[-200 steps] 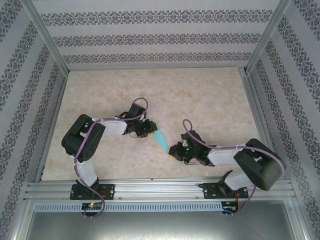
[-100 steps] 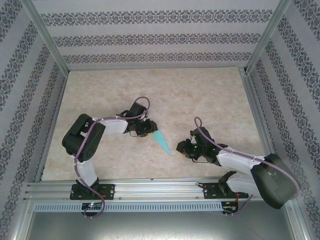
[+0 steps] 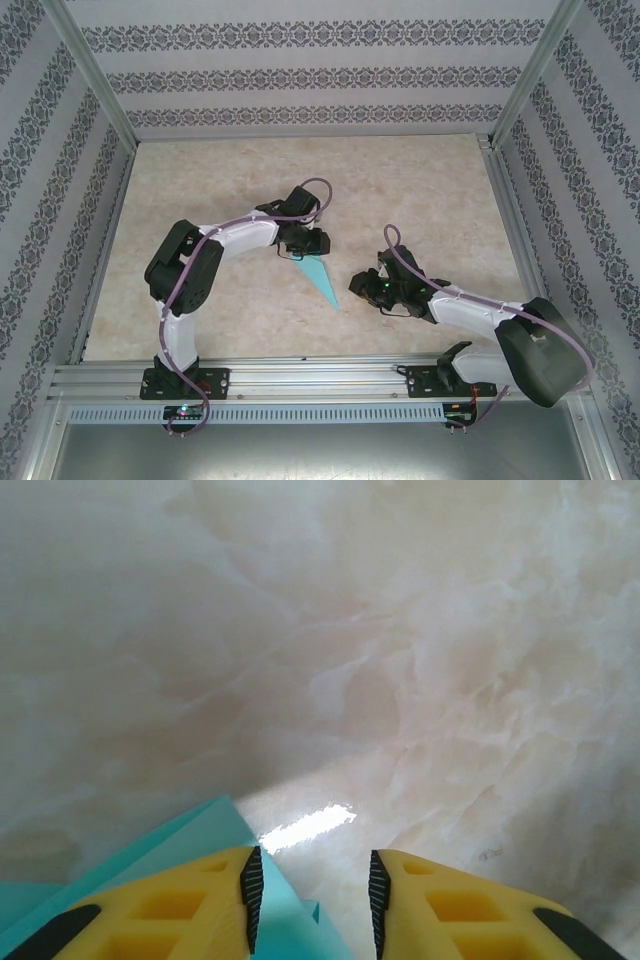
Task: Fold a paper plane with a square sheet of paper (pick it up from the middle)
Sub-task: Move a paper plane to the center of the table.
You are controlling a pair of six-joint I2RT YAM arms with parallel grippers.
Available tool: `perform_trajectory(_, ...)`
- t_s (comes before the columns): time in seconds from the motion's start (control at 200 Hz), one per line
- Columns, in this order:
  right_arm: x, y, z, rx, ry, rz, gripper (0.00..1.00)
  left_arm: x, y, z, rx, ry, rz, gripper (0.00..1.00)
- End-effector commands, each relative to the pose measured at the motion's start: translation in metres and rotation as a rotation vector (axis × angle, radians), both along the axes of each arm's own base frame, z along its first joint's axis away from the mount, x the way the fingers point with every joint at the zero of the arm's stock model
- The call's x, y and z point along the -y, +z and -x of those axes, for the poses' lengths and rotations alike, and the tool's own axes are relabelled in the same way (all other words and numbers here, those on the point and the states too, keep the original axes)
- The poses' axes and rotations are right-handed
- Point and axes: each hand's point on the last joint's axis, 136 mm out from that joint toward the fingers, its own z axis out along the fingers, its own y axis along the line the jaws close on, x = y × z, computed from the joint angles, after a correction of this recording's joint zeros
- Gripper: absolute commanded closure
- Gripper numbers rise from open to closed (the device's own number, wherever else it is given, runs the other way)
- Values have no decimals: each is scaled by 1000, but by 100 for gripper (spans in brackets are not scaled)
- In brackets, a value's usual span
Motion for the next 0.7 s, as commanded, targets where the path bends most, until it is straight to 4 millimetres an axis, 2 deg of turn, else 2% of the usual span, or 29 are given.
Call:
perform_trajectory(0.0, -5, 12, -15, 71, 5, -2, 70, -33, 23, 8, 57, 35, -166, 59)
perform_trajectory(0.125, -23, 24, -22, 107, 67, -58, 69, -47, 46, 16, 97, 127, -141, 53)
perform_trajectory(0.335, -46, 23, -37, 102, 145, -68, 69, -66, 58, 38, 94, 253, -78, 47)
perform_trajectory(0.505, -61, 13, -43, 63, 195, -83, 70, -68, 48, 54, 18, 318, -38, 43)
perform_trajectory(0.694, -76, 3, -37, 27, 239, -120, 69, -50, 31, 59, -59, 345, 80, 42)
